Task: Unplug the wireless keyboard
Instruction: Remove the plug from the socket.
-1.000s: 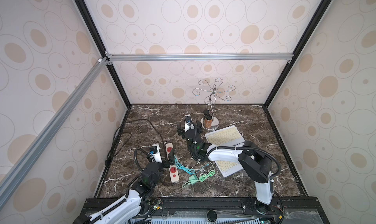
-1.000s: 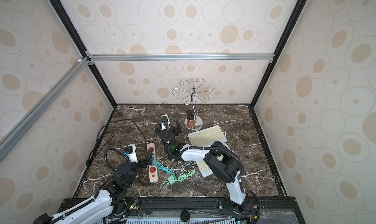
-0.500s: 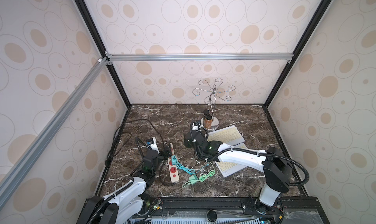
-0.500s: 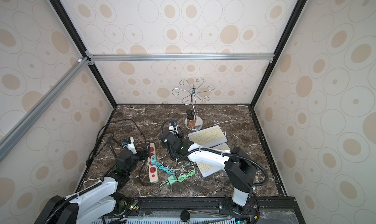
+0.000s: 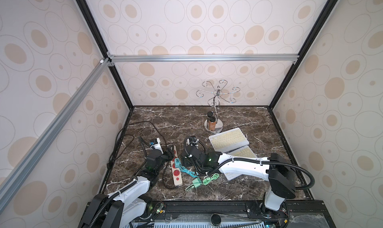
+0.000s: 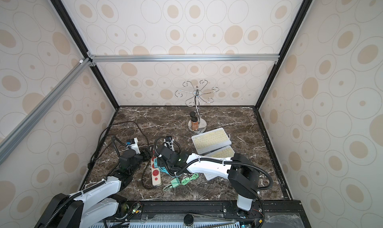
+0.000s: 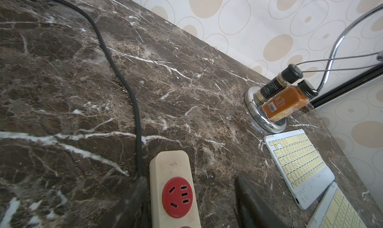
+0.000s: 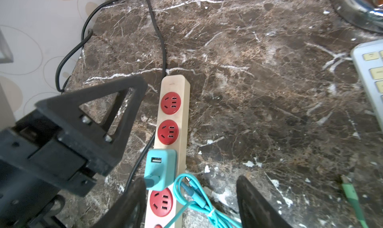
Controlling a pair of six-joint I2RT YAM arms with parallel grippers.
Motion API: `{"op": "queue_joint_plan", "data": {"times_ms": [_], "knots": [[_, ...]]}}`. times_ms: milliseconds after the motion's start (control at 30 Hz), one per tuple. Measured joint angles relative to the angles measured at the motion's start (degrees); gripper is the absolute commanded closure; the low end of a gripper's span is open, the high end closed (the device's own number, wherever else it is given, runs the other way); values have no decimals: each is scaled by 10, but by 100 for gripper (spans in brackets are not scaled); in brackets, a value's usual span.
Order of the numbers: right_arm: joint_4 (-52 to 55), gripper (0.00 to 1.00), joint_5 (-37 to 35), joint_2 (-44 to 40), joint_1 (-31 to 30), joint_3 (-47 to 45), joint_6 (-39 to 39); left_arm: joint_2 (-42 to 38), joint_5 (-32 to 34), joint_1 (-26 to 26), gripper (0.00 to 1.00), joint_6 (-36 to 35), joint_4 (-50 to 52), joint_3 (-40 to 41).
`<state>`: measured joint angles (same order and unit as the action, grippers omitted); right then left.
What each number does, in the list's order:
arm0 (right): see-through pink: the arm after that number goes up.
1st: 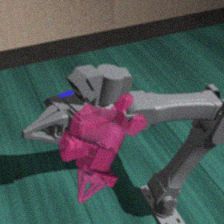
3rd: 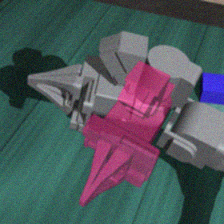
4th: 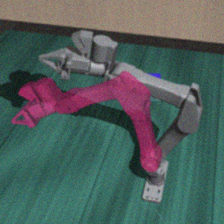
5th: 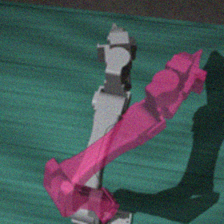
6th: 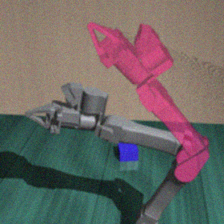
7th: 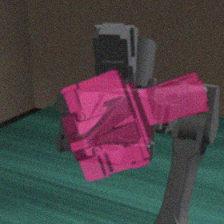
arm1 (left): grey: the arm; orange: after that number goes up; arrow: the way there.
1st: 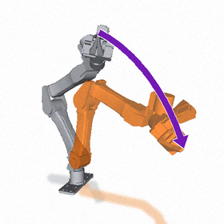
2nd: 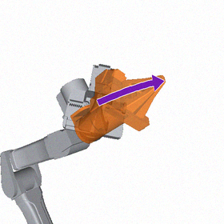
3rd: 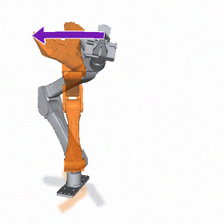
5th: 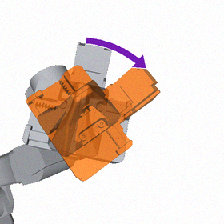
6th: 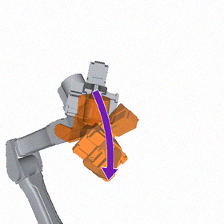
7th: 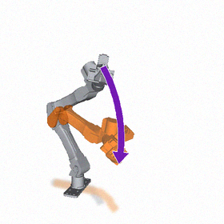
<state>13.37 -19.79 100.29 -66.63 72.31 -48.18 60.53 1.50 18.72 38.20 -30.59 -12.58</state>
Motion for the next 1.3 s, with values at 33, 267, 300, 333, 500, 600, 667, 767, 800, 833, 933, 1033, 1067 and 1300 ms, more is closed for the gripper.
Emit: {"op": "queue_joint_plan", "data": {"times_ms": [33,267,300,333,500,600,667,767,800,833,933,1033,1067,1300], "knots": [[0,30,3,0,-3,0,0,0,-2,0,38,0,0,0],[-7,29,25,8,-17,1,0,2,-12,0,38,0,-3,0],[-7,29,27,14,-18,4,0,3,-13,0,38,0,-4,0],[-7,29,29,22,-19,7,0,7,-14,0,38,0,-6,0],[0,32,33,66,-19,26,0,28,-23,-1,42,0,-16,0],[8,35,33,85,-19,41,0,42,-30,-1,44,0,-19,0],[9,37,33,93,-19,50,0,49,-34,-1,45,0,-20,0],[12,40,33,103,-19,65,0,57,-37,-1,49,0,-23,0],[12,41,33,107,-19,69,1,58,-38,-1,49,-1,-24,0],[13,42,33,113,-19,75,2,61,-38,-1,49,-1,-27,0],[17,48,33,130,-19,89,3,68,-38,-2,53,-1,-35,0],[23,56,35,150,-19,105,4,81,-38,-4,58,0,-42,0],[23,59,36,155,-19,110,3,86,-38,-4,59,0,-45,0],[28,74,32,172,-21,125,-6,123,-55,-7,70,0,-63,0]]}}
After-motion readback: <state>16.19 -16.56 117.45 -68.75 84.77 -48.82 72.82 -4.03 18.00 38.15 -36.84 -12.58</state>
